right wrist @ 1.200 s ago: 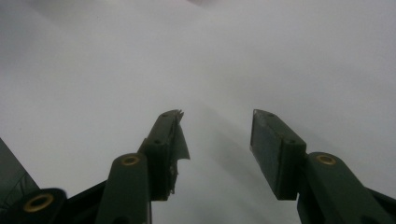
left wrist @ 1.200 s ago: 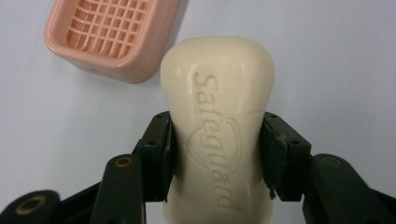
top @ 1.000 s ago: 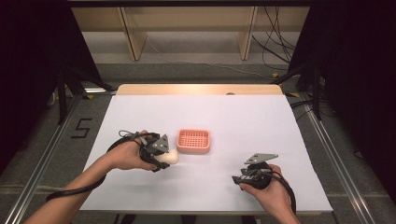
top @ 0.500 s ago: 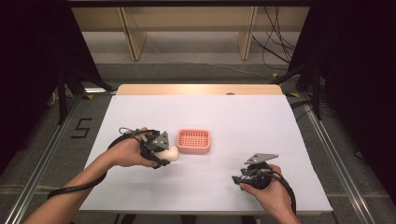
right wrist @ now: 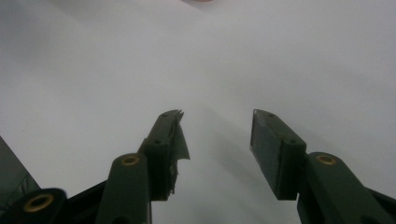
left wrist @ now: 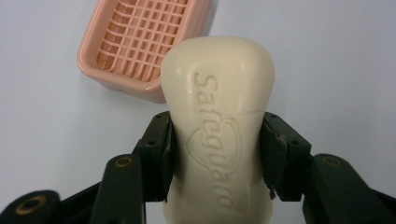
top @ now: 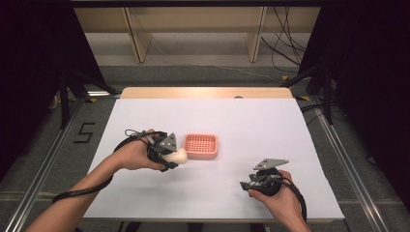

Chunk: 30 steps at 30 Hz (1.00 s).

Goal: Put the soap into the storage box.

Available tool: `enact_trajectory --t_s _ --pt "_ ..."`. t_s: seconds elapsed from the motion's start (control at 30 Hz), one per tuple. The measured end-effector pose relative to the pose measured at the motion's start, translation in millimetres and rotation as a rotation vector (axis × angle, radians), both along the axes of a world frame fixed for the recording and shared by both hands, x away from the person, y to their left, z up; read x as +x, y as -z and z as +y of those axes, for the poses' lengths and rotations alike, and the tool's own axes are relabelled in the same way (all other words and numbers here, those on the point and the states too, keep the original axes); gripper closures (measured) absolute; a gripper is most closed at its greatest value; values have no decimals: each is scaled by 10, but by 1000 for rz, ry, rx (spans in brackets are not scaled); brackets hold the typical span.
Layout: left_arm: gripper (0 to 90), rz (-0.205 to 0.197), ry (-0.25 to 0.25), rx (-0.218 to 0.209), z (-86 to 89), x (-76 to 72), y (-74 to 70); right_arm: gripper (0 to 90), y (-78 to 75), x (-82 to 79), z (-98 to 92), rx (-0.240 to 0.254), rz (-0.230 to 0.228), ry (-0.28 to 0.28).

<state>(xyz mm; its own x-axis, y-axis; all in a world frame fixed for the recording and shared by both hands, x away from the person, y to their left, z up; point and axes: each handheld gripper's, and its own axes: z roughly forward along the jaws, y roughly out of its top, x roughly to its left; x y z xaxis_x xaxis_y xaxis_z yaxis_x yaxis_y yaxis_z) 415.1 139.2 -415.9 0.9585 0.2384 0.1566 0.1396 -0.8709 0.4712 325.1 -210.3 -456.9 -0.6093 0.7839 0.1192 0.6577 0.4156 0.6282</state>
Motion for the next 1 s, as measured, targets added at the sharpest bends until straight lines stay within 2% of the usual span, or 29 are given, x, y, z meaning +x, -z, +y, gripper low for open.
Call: enact_trajectory --t_s 0.03,0.1,0.13,0.3,0.33,0.4,0.43,0.47,0.57,0.6,0.77,0.83,0.97,1.0 --pt "492 4 -19 -26 -11 -9 15 533 0 0 0 0 0 0" --pt "492 10 -21 -25 -14 -6 18 532 0 -1 0 1 1 1" --pt "492 1 -6 -3 -11 14 5 533 -2 -1 -1 2 -1 1" --pt "492 13 -25 -31 -27 32 32 533 2 -2 -1 0 1 0" --pt "492 7 -23 -26 -28 38 29 533 12 5 -7 -7 -14 -10" --pt "492 7 -15 -11 -27 54 16 533 0 -10 8 6 9 7" --pt "493 12 -29 -35 -35 51 25 533 2 -2 -1 1 -1 2" --pt "492 2 -18 -21 -32 62 15 533 2 -1 -3 1 1 1" --pt "492 0 -10 -16 -34 75 9 533 3 -1 -3 1 1 0" --pt "492 5 -27 -41 -48 68 22 533 12 5 -8 -6 -13 -10" --pt "492 9 -25 -41 -60 84 16 533 12 -4 1 0 -5 -1" --pt "492 -3 -20 -45 -69 98 12 533 -1 -13 6 1 18 10" --pt "492 -5 -18 -47 -75 112 3 533 -1 -12 5 1 16 9" --pt "492 -2 -19 -46 -82 118 -1 533 13 -7 4 1 -3 2"
